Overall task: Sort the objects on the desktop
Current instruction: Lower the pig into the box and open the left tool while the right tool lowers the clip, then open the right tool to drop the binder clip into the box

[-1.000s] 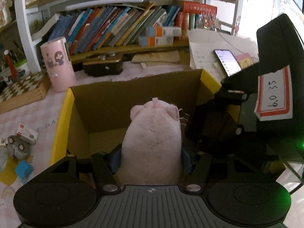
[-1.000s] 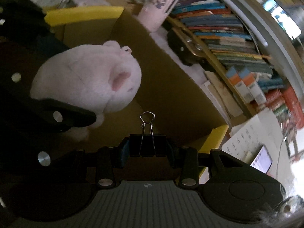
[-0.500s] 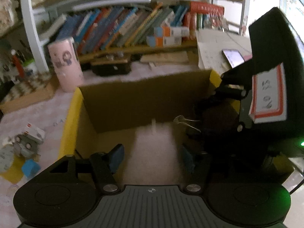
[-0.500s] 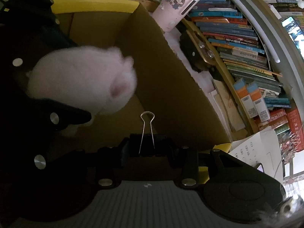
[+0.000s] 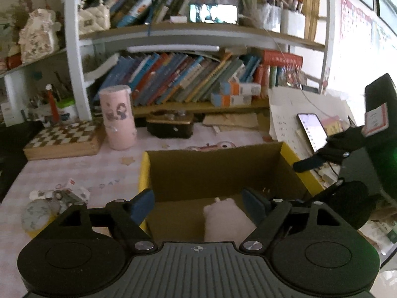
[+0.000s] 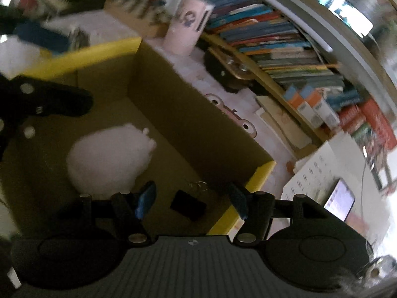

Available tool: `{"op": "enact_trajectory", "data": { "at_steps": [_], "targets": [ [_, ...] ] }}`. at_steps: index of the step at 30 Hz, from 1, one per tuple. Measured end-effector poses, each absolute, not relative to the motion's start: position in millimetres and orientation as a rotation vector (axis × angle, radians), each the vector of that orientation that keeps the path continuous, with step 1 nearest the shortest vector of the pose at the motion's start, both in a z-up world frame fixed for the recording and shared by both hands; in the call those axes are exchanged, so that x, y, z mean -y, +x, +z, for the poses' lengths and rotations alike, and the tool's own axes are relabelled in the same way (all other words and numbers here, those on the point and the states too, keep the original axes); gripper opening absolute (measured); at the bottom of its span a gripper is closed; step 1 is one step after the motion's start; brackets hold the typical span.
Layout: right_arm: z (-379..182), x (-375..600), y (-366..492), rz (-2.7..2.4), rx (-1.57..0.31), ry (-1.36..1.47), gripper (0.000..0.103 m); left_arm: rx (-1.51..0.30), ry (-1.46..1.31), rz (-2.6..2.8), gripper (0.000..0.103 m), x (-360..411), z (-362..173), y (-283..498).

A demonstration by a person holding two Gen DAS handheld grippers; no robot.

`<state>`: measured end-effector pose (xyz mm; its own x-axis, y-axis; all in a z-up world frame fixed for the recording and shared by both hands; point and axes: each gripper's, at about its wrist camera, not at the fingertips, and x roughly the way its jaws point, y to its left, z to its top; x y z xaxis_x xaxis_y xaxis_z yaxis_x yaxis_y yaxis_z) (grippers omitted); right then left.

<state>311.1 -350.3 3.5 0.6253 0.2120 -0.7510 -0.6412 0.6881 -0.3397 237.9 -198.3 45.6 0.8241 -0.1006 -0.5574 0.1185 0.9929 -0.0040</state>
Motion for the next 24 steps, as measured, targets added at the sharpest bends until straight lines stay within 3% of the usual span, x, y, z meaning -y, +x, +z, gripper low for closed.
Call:
{"op": "enact_trajectory", "data": {
  "at_steps": [8, 11, 24],
  "targets": [
    [32.7, 361.2, 287.1, 0.434, -0.707, -0.392, 0.064, -0.539, 0.026, -0.107, 0.088, 172.6, 55.4, 206.5],
    [41.6, 364.0, 270.9, 0.362, -0.677, -0.311, 0.074, -0.522, 0.021, -0.1, 0.091, 160.2, 57.6, 194.5],
    [50.6, 341.8, 188.2, 0.117, -0.608, -0.119, 0.074, -0.514, -0.055, -0.118, 0.092, 82.7, 53.4, 145.8]
  ]
}}
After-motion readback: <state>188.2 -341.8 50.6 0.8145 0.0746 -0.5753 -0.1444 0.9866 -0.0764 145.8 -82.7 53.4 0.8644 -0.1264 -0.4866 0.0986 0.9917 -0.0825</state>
